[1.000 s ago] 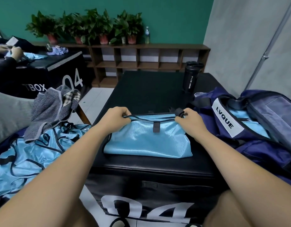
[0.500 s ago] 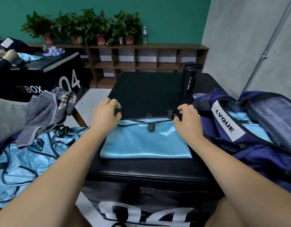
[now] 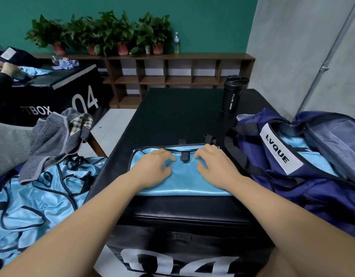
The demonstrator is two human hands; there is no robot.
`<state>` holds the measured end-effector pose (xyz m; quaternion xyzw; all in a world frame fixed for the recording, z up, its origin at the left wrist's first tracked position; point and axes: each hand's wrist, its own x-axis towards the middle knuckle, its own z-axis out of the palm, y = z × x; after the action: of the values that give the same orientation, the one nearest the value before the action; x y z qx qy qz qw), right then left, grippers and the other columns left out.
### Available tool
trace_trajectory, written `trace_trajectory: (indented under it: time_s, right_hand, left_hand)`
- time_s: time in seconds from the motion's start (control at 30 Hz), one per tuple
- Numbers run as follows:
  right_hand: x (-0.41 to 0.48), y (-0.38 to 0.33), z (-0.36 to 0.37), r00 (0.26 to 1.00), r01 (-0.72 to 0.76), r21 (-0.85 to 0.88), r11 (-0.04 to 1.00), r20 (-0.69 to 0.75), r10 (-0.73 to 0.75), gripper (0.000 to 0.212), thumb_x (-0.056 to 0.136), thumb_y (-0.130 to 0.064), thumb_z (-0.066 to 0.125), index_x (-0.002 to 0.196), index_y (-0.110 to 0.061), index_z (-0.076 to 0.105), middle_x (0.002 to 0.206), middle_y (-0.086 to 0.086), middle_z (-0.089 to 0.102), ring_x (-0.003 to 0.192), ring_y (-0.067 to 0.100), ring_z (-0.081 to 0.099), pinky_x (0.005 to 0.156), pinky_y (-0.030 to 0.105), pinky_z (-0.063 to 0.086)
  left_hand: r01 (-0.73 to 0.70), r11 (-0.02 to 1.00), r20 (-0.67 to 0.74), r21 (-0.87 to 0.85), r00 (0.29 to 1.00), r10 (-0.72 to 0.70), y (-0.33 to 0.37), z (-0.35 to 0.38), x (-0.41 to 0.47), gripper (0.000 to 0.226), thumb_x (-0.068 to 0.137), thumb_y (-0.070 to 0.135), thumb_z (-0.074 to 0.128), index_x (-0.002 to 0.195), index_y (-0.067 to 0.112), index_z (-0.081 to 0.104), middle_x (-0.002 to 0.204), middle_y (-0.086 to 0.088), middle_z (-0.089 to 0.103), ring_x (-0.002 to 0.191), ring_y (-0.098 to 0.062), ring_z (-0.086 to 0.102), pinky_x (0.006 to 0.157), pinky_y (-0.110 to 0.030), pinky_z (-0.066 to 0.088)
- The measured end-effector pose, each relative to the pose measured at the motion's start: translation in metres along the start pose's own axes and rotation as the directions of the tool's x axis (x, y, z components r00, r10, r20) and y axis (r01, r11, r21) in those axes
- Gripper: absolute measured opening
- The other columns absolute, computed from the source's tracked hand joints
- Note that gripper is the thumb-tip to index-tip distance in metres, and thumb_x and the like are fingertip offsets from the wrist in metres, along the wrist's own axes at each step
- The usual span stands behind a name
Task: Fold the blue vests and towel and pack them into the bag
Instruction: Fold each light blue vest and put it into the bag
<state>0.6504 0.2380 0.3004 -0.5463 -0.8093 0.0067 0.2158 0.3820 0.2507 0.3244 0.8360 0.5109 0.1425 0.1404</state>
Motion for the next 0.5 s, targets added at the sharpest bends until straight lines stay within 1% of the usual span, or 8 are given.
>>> trace_trajectory:
  time_s: [0.07, 0.1, 0.17, 0.2, 0.27, 0.33, 0.4, 0.5]
  right_hand:
    - [-0.001, 0.0, 0.002, 0.999, 0.0, -0.047, 0.999, 0.035, 0.001, 0.035, 0.101, -0.026, 0.052, 0.135, -0.026, 0.059, 0.136, -0.012, 0.052, 0.127, 0.016, 0.048, 0.109, 0.034, 0.032]
    - [-0.001, 0.0, 0.003, 0.999, -0.005, -0.058, 0.998, 0.04, 0.008, 0.043, 0.102, -0.028, 0.05, 0.144, -0.028, 0.055, 0.146, -0.013, 0.049, 0.138, 0.014, 0.043, 0.114, 0.034, 0.027]
    - [-0.001, 0.0, 0.003, 0.998, -0.023, -0.078, 0.997, 0.054, 0.027, 0.053, 0.104, -0.03, 0.046, 0.157, -0.031, 0.044, 0.165, -0.011, 0.036, 0.155, 0.013, 0.026, 0.124, 0.036, 0.015]
    - [-0.001, 0.0, 0.003, 0.996, -0.038, -0.088, 0.995, 0.074, 0.044, 0.056, 0.105, -0.032, 0.043, 0.161, -0.032, 0.038, 0.171, -0.01, 0.028, 0.16, 0.012, 0.017, 0.128, 0.038, 0.01]
    - [-0.001, 0.0, 0.003, 0.989, -0.074, -0.109, 0.991, 0.121, 0.088, 0.059, 0.108, -0.036, 0.037, 0.166, -0.031, 0.029, 0.176, -0.008, 0.017, 0.163, 0.009, 0.006, 0.131, 0.041, 0.0]
    - [-0.001, -0.001, 0.002, 0.98, -0.11, -0.124, 0.986, 0.15, 0.129, 0.062, 0.109, -0.039, 0.031, 0.169, -0.027, 0.021, 0.178, -0.005, 0.011, 0.163, 0.008, 0.0, 0.131, 0.043, -0.006]
    - [-0.001, -0.002, 0.001, 0.973, -0.151, -0.127, 0.98, 0.153, 0.17, 0.065, 0.109, -0.042, 0.029, 0.17, -0.025, 0.015, 0.178, -0.003, 0.006, 0.163, 0.008, -0.003, 0.131, 0.043, -0.009]
    - [0.0, -0.002, 0.001, 0.972, -0.168, -0.119, 0.979, 0.143, 0.184, 0.068, 0.109, -0.044, 0.029, 0.171, -0.022, 0.011, 0.178, -0.002, 0.004, 0.163, 0.009, -0.004, 0.132, 0.042, -0.009]
  left_hand:
    - [0.018, 1.0, 0.034, -0.007, 0.999, -0.018, -0.002, 0.001, 0.0, 0.046, 0.097, 0.028, 0.065, 0.142, 0.035, 0.06, 0.152, 0.014, 0.053, 0.132, -0.015, 0.055, 0.114, -0.036, 0.043]
    - [0.027, 1.0, 0.043, -0.005, 0.999, -0.027, -0.003, 0.001, 0.0, 0.051, 0.098, 0.03, 0.064, 0.148, 0.036, 0.056, 0.16, 0.014, 0.046, 0.142, -0.014, 0.048, 0.12, -0.034, 0.037]
    - [0.043, 0.999, 0.054, 0.002, 0.998, -0.043, -0.004, 0.001, -0.001, 0.059, 0.1, 0.034, 0.063, 0.156, 0.038, 0.048, 0.171, 0.015, 0.03, 0.158, -0.011, 0.026, 0.129, -0.034, 0.022]
    - [0.056, 0.998, 0.063, -0.002, 0.996, -0.056, -0.006, 0.0, -0.001, 0.062, 0.1, 0.037, 0.062, 0.159, 0.04, 0.044, 0.173, 0.016, 0.024, 0.161, -0.01, 0.017, 0.131, -0.035, 0.016]
    - [0.099, 0.995, 0.095, -0.008, 0.991, -0.098, -0.011, -0.003, -0.001, 0.067, 0.101, 0.045, 0.061, 0.163, 0.042, 0.035, 0.175, 0.017, 0.014, 0.163, -0.009, 0.005, 0.132, -0.036, 0.009]
    - [0.138, 0.99, 0.11, 0.012, 0.984, -0.139, -0.018, -0.005, 0.0, 0.073, 0.101, 0.057, 0.058, 0.166, 0.041, 0.028, 0.176, 0.016, 0.009, 0.164, -0.01, 0.0, 0.132, -0.037, 0.005]
    - [0.169, 0.984, 0.1, 0.061, 0.98, -0.174, -0.025, -0.006, -0.001, 0.078, 0.1, 0.065, 0.054, 0.168, 0.039, 0.023, 0.177, 0.014, 0.008, 0.164, -0.011, -0.001, 0.133, -0.04, 0.004]
    - [0.23, 0.965, 0.07, 0.123, 0.968, -0.24, -0.033, -0.011, -0.004, 0.08, 0.101, 0.07, 0.047, 0.169, 0.037, 0.021, 0.178, 0.011, 0.006, 0.164, -0.014, -0.002, 0.133, -0.044, 0.004]
